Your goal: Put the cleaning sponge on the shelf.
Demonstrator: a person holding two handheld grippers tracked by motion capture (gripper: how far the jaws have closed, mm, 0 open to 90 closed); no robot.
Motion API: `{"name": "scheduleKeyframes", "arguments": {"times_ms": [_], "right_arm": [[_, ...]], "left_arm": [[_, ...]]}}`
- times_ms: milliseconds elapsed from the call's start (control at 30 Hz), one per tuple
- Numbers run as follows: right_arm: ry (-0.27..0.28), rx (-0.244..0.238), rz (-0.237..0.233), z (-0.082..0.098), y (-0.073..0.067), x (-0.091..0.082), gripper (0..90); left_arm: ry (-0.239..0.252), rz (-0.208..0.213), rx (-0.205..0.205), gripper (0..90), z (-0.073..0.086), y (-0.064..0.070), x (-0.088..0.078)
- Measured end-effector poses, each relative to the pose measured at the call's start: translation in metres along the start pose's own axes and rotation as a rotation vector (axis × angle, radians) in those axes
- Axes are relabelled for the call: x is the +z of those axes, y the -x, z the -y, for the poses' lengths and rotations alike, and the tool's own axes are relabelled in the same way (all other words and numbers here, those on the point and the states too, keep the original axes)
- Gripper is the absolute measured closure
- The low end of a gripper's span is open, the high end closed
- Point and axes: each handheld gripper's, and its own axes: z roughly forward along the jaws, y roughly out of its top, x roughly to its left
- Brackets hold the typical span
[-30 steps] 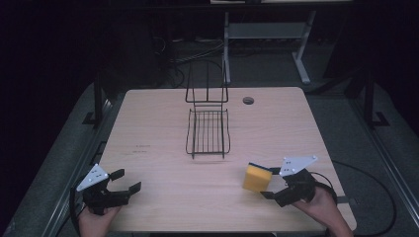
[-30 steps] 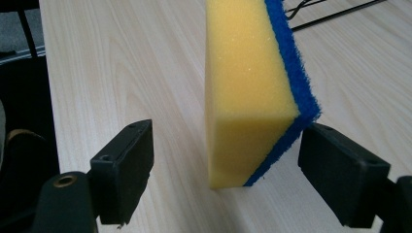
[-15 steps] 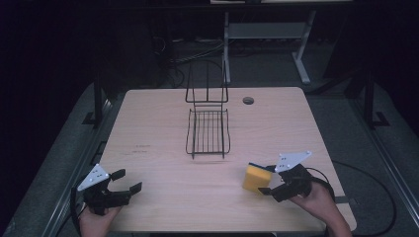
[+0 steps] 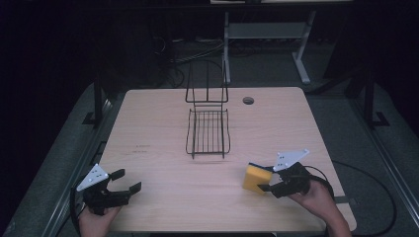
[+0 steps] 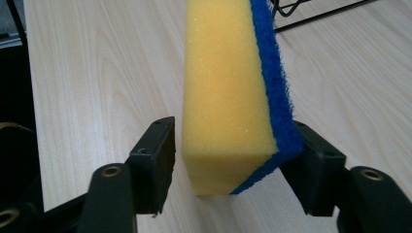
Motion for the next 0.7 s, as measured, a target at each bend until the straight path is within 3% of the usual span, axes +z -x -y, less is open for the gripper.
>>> {"name": "scheduleKeyframes", "arguments": {"times_ms": [400, 700], "right_arm": [[-0.002, -0.016, -0.011, -0.0034, -0.0016, -0.0012, 55.0], [0.011, -0.016, -0.014, -0.0087, -0.0020, -0.0047, 56.3]], "left_arm": [[-0.003, 0.003, 0.000, 14.7, 0.0004, -0.0002, 0.0010], [-0.003, 0.002, 0.000, 14.7, 0.0003, -0.0014, 0.0002]]}}
